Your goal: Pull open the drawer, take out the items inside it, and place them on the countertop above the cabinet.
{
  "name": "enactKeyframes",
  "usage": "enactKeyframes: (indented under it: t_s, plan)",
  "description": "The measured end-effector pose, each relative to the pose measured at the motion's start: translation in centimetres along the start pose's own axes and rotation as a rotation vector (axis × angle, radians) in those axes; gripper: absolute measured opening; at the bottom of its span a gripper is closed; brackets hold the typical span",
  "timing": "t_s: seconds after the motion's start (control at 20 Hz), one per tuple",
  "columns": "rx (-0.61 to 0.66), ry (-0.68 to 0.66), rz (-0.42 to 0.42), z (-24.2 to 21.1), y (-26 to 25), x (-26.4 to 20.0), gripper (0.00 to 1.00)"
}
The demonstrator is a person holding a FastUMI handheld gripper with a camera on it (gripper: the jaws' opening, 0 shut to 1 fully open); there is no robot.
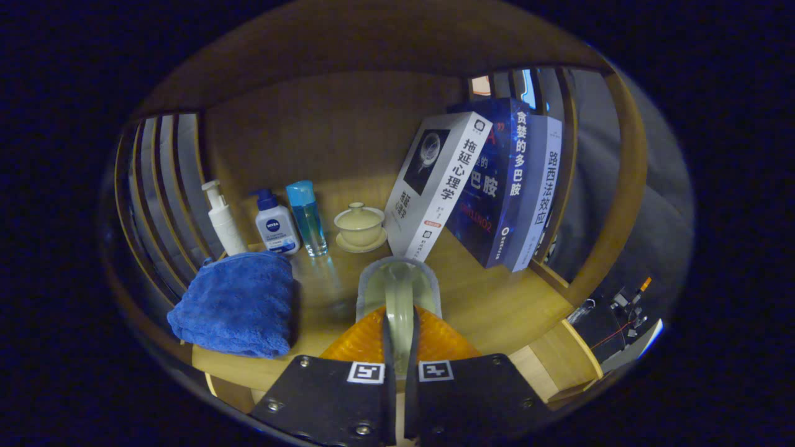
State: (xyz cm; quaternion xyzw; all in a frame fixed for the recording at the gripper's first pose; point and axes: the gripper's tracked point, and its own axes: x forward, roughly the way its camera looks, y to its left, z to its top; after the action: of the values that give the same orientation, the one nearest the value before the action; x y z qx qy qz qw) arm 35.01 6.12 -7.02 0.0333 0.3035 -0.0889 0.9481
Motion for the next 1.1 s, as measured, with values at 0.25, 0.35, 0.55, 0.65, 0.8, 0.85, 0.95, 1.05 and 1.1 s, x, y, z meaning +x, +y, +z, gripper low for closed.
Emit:
enactKeyframes:
  t_s: [0.25, 0.35, 0.55, 0.65, 0.8, 0.85, 0.95, 1.05, 1.1]
  plan:
    - [-0.004, 0.006, 0.016, -0.2, 0.2, 1.1, 0.06]
    - [-0.001, -0.005, 0.021, 0.0, 0.3, 1.5, 0.1]
    - [-0.013, 0.008, 0.013, -0.4, 0.0, 2.1, 0.21]
    - [-0.025, 0.008, 0.018, -0.5, 0.2, 2.0, 0.38]
    - [-0.027, -0.04, 0.05, 0.4, 0.8, 1.4, 0.55]
    - [-0.024, -0.063, 0.058, 0.9, 1.0, 1.0, 0.58]
    - [-0.013, -0.113, 0.078, 1.9, 1.1, -0.3, 0.62]
    - [-0.002, -0.166, 0.094, 3.0, 1.1, -1.6, 0.85]
    - [0.005, -0.193, 0.102, 3.5, 1.1, -2.3, 0.97]
